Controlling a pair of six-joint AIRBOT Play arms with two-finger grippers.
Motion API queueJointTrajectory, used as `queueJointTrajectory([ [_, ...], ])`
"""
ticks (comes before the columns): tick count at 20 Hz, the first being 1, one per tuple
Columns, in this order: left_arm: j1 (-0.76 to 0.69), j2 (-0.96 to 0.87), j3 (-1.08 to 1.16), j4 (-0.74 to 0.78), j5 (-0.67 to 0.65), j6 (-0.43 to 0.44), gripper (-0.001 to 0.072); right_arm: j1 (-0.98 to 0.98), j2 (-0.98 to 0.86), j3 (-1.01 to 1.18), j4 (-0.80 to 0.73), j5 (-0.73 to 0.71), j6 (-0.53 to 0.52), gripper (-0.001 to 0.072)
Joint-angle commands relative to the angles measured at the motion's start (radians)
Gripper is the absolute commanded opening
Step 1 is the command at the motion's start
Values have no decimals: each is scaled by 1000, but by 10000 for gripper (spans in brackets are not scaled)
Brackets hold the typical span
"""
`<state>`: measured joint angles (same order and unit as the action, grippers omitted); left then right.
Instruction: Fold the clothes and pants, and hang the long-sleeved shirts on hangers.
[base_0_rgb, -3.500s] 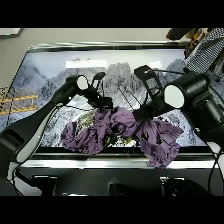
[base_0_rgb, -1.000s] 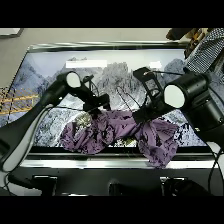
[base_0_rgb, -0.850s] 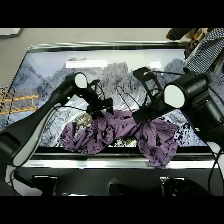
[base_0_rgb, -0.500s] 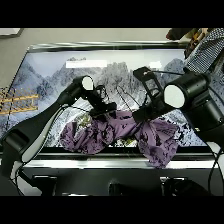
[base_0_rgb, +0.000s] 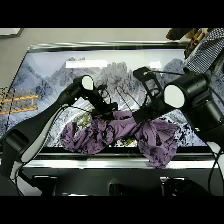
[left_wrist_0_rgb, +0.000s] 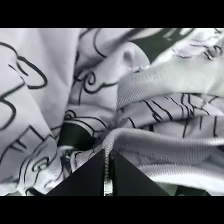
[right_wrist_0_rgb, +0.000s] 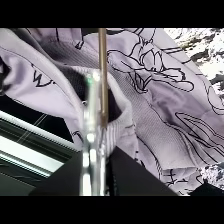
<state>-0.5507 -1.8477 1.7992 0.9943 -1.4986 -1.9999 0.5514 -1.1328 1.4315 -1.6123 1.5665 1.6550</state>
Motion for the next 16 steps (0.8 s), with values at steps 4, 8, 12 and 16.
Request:
queueJointTrajectory([
  [4,0,50,143,240,3,14,26,0,3,1,-3,10,-52,48],
  [8,1,58,216,365,25,68,26,0,42,1,34,44,-96,48],
  [12,1,55,214,414,119,93,27,0,64,1,143,68,-108,48],
  [16,9,55,214,468,150,98,26,0,66,1,185,109,-112,48],
])
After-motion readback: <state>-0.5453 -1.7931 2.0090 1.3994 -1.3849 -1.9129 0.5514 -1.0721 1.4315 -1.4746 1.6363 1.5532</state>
